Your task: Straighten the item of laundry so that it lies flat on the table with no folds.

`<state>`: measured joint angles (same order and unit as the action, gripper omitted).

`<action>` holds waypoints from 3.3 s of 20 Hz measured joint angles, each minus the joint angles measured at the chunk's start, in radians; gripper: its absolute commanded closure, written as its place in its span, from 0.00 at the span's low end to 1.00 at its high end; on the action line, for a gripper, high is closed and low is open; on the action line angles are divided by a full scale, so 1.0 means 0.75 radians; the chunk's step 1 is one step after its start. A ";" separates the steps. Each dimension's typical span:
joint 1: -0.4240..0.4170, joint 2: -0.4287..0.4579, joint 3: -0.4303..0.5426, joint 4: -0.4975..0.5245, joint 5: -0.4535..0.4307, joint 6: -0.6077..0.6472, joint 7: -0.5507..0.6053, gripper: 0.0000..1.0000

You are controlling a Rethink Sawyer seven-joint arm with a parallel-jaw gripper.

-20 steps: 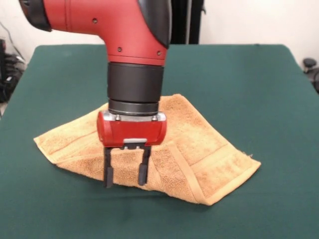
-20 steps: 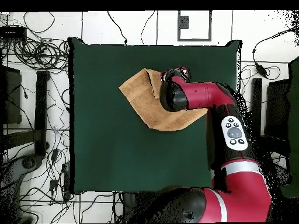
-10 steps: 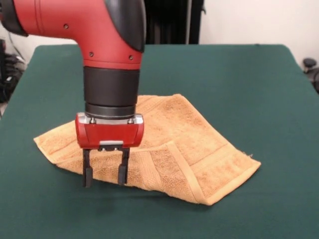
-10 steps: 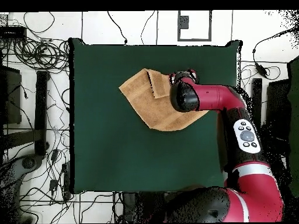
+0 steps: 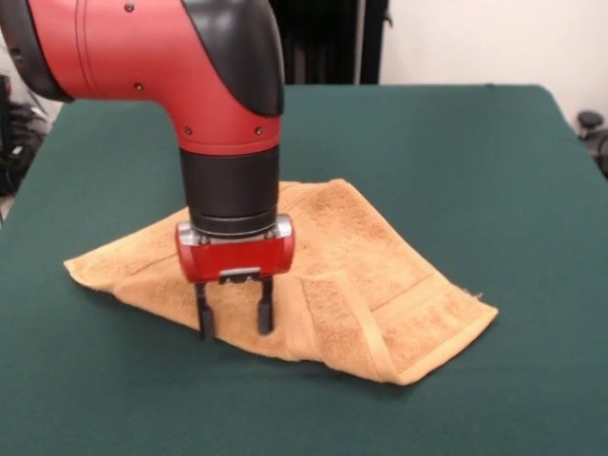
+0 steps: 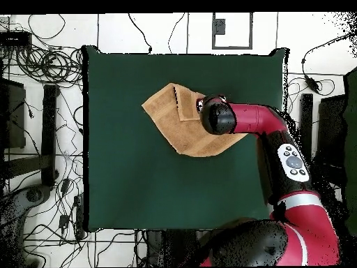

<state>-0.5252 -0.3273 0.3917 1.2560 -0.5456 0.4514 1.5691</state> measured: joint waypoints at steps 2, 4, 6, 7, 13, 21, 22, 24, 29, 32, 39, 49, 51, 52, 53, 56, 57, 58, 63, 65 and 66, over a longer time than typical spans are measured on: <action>-0.005 -0.003 0.015 0.013 0.020 0.044 0.000 0.00; -0.010 -0.010 0.027 0.027 0.034 0.072 0.000 0.00; -0.020 -0.027 0.051 0.051 0.051 0.106 0.000 0.00; -0.022 -0.033 0.056 0.058 0.055 0.111 0.000 0.00; -0.022 -0.073 0.071 0.099 0.061 0.119 0.000 0.00; -0.022 -0.128 0.088 0.138 0.074 0.191 0.000 0.00; -0.022 -0.135 0.088 0.143 0.074 0.201 0.000 0.00; -0.022 -0.146 0.088 0.152 0.078 0.215 0.000 0.00; -0.022 -0.171 0.089 0.180 0.105 0.234 0.000 0.00; -0.021 -0.178 0.089 0.191 0.131 0.251 0.000 0.00; -0.004 -0.197 0.089 0.212 0.223 0.382 0.000 0.00; 0.033 -0.184 0.089 0.227 0.274 0.474 0.000 0.00; 0.036 -0.183 0.089 0.228 0.274 0.474 0.000 0.00; 0.039 -0.182 0.089 0.230 0.274 0.474 0.000 0.00; 0.040 -0.181 0.089 0.230 0.274 0.474 0.000 0.00; 0.047 -0.170 0.089 0.230 0.273 0.474 0.000 0.00; 0.048 -0.166 0.089 0.230 0.272 0.474 0.000 0.00; 0.051 -0.151 0.089 0.230 0.264 0.470 0.000 0.00; 0.055 -0.111 0.089 0.230 0.225 0.429 0.000 0.00; 0.055 -0.086 0.089 0.229 0.202 0.400 0.000 0.00; 0.055 -0.075 0.089 0.229 0.197 0.389 0.000 0.00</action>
<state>-0.4842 -0.3834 0.4587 1.4276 -0.3977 0.7430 1.5691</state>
